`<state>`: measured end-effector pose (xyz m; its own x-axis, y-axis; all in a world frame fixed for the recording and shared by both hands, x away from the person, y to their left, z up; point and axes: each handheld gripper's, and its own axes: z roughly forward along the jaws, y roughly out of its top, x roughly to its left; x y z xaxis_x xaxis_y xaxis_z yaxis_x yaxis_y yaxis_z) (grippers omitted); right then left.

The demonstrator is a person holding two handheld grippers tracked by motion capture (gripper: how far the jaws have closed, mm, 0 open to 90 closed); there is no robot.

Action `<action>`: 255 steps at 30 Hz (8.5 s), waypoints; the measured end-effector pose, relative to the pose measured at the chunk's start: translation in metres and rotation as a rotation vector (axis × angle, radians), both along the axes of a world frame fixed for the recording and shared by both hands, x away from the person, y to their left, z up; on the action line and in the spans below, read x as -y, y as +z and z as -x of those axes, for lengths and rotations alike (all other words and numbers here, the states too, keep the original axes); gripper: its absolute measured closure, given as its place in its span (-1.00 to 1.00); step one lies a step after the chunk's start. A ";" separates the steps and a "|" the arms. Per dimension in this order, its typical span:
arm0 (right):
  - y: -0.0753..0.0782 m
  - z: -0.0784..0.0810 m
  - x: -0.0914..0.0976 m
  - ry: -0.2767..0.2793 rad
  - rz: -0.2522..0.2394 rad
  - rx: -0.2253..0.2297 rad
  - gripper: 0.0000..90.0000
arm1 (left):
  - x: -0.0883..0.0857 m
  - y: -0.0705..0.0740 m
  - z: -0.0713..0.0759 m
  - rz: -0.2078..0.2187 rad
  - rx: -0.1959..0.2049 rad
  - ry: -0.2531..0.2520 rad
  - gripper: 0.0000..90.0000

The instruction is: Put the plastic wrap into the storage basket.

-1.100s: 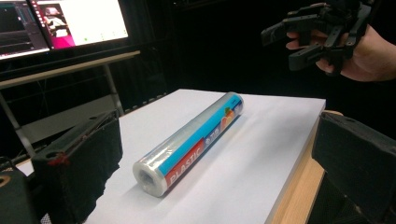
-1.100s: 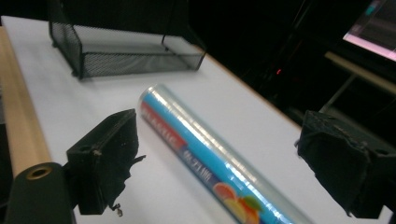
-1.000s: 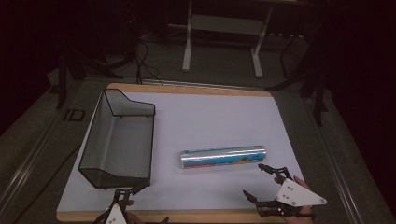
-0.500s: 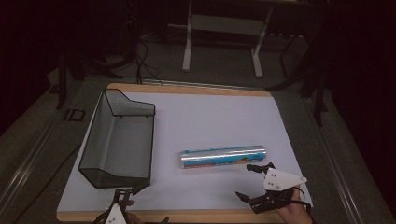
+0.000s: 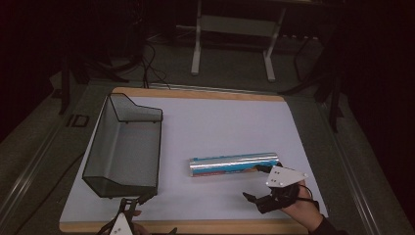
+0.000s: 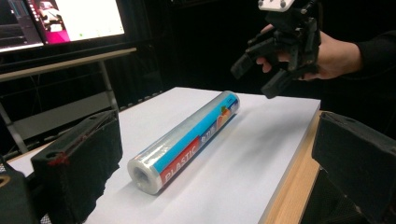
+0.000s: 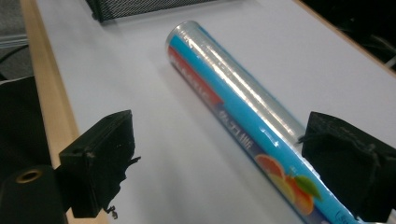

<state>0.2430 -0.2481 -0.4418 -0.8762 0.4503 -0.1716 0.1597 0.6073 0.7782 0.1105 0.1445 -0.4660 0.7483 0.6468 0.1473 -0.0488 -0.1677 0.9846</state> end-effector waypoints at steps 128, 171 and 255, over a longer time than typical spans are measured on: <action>-0.008 -0.142 -0.110 0.243 0.728 -0.196 -0.30 | -0.008 -0.004 0.017 -0.018 -0.021 0.086 -0.94; 0.077 -0.159 -0.191 0.050 -0.073 -0.427 -0.30 | -0.005 -0.002 0.013 -0.005 -0.020 0.037 -0.94; -0.029 -0.156 -0.347 -0.535 -0.288 -0.687 -0.30 | -0.012 -0.001 0.015 0.015 -0.034 0.039 -0.94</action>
